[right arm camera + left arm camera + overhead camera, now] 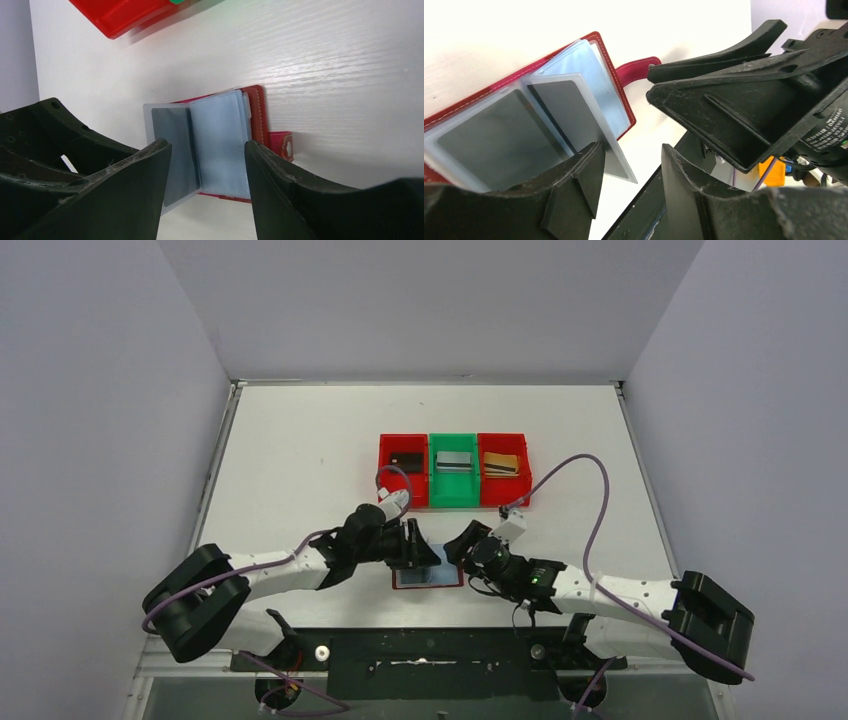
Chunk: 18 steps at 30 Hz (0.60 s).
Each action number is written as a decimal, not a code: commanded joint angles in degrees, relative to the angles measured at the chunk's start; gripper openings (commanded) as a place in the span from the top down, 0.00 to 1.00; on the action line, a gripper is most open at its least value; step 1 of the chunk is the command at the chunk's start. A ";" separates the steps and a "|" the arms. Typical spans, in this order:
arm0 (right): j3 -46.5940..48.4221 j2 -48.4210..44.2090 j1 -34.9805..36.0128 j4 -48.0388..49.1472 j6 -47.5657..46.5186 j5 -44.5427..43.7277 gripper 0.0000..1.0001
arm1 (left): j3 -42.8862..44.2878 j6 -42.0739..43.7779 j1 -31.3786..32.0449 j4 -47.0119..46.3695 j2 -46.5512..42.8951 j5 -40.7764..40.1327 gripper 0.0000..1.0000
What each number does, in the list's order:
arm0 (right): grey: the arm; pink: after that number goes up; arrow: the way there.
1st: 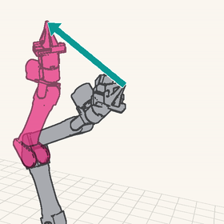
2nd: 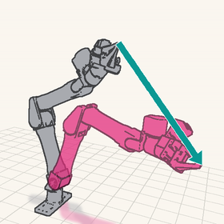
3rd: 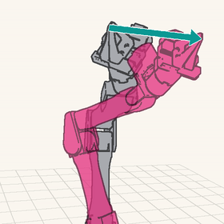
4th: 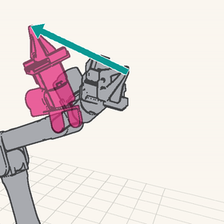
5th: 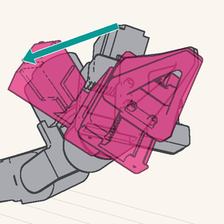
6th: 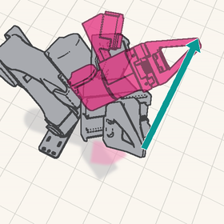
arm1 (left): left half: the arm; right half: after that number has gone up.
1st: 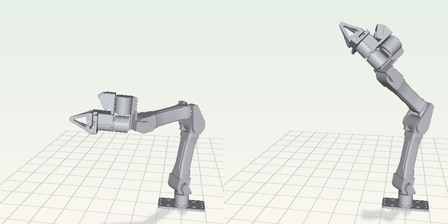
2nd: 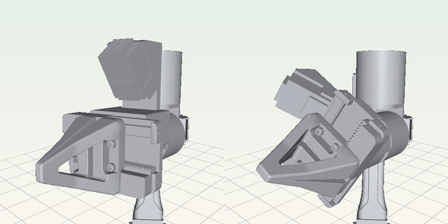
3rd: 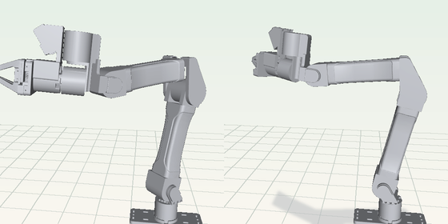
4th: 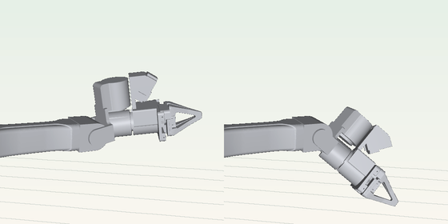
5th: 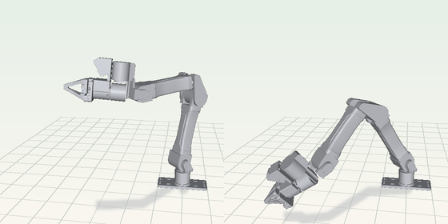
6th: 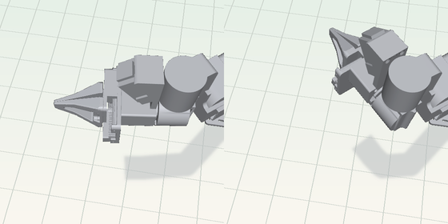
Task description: Take the credit cards out of the card holder
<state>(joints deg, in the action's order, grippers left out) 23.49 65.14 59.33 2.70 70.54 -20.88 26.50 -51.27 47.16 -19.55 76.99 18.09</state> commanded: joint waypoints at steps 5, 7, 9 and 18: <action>-0.65 -6.60 -0.10 -9.43 3.32 -7.86 0.38 | 2.10 1.46 4.29 -2.98 -2.42 -8.28 0.58; -1.17 -7.74 -0.13 -9.42 3.44 -7.86 0.37 | 1.09 1.52 4.36 -1.34 -5.58 -10.88 0.56; -1.82 -8.64 -0.15 -8.99 3.48 -7.61 0.37 | 1.37 2.41 3.97 2.01 -7.62 -12.32 0.54; -2.49 -7.80 -0.02 -0.92 -2.80 -2.84 0.42 | 0.13 2.18 3.02 8.21 -11.13 -14.52 0.53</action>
<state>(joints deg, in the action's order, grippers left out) 20.53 56.82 59.29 -4.71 71.00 -24.40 27.33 -49.12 50.94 -12.60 67.05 5.41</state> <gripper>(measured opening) 0.611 0.465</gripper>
